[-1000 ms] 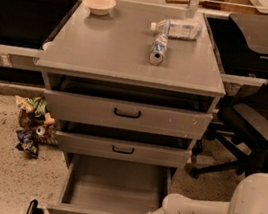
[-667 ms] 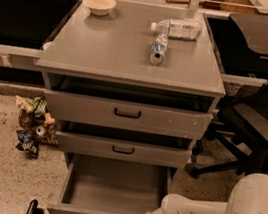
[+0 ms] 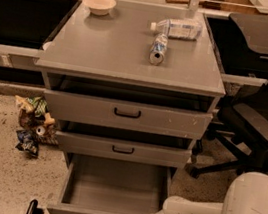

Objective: Close bottom drawer

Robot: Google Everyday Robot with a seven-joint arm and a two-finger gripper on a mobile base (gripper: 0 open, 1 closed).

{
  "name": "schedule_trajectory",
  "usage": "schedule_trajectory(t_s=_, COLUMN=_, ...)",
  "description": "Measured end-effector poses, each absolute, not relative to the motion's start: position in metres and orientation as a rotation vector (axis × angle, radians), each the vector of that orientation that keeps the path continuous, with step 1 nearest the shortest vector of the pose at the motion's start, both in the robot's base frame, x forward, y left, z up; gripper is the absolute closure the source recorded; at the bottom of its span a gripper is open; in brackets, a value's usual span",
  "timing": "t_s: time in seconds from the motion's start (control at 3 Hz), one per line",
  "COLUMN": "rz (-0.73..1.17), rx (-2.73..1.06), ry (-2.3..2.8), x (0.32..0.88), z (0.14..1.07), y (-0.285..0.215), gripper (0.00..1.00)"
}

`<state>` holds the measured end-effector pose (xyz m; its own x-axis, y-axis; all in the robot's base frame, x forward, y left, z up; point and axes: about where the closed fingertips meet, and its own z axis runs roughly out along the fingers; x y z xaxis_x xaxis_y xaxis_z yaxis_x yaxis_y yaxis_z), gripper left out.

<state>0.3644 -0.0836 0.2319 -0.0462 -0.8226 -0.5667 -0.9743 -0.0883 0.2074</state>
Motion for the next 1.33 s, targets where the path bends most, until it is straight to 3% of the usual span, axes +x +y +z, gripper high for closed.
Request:
schedule_trajectory(t_s=0.33, rz=0.781, rx=-1.962, ry=1.984, x=0.365, z=0.212, y=-0.109, gripper=1.00)
schedule_trajectory(t_s=1.33, rz=0.700, rx=-1.888, ry=2.079, x=0.401, z=0.174, y=-0.157, gripper=0.34)
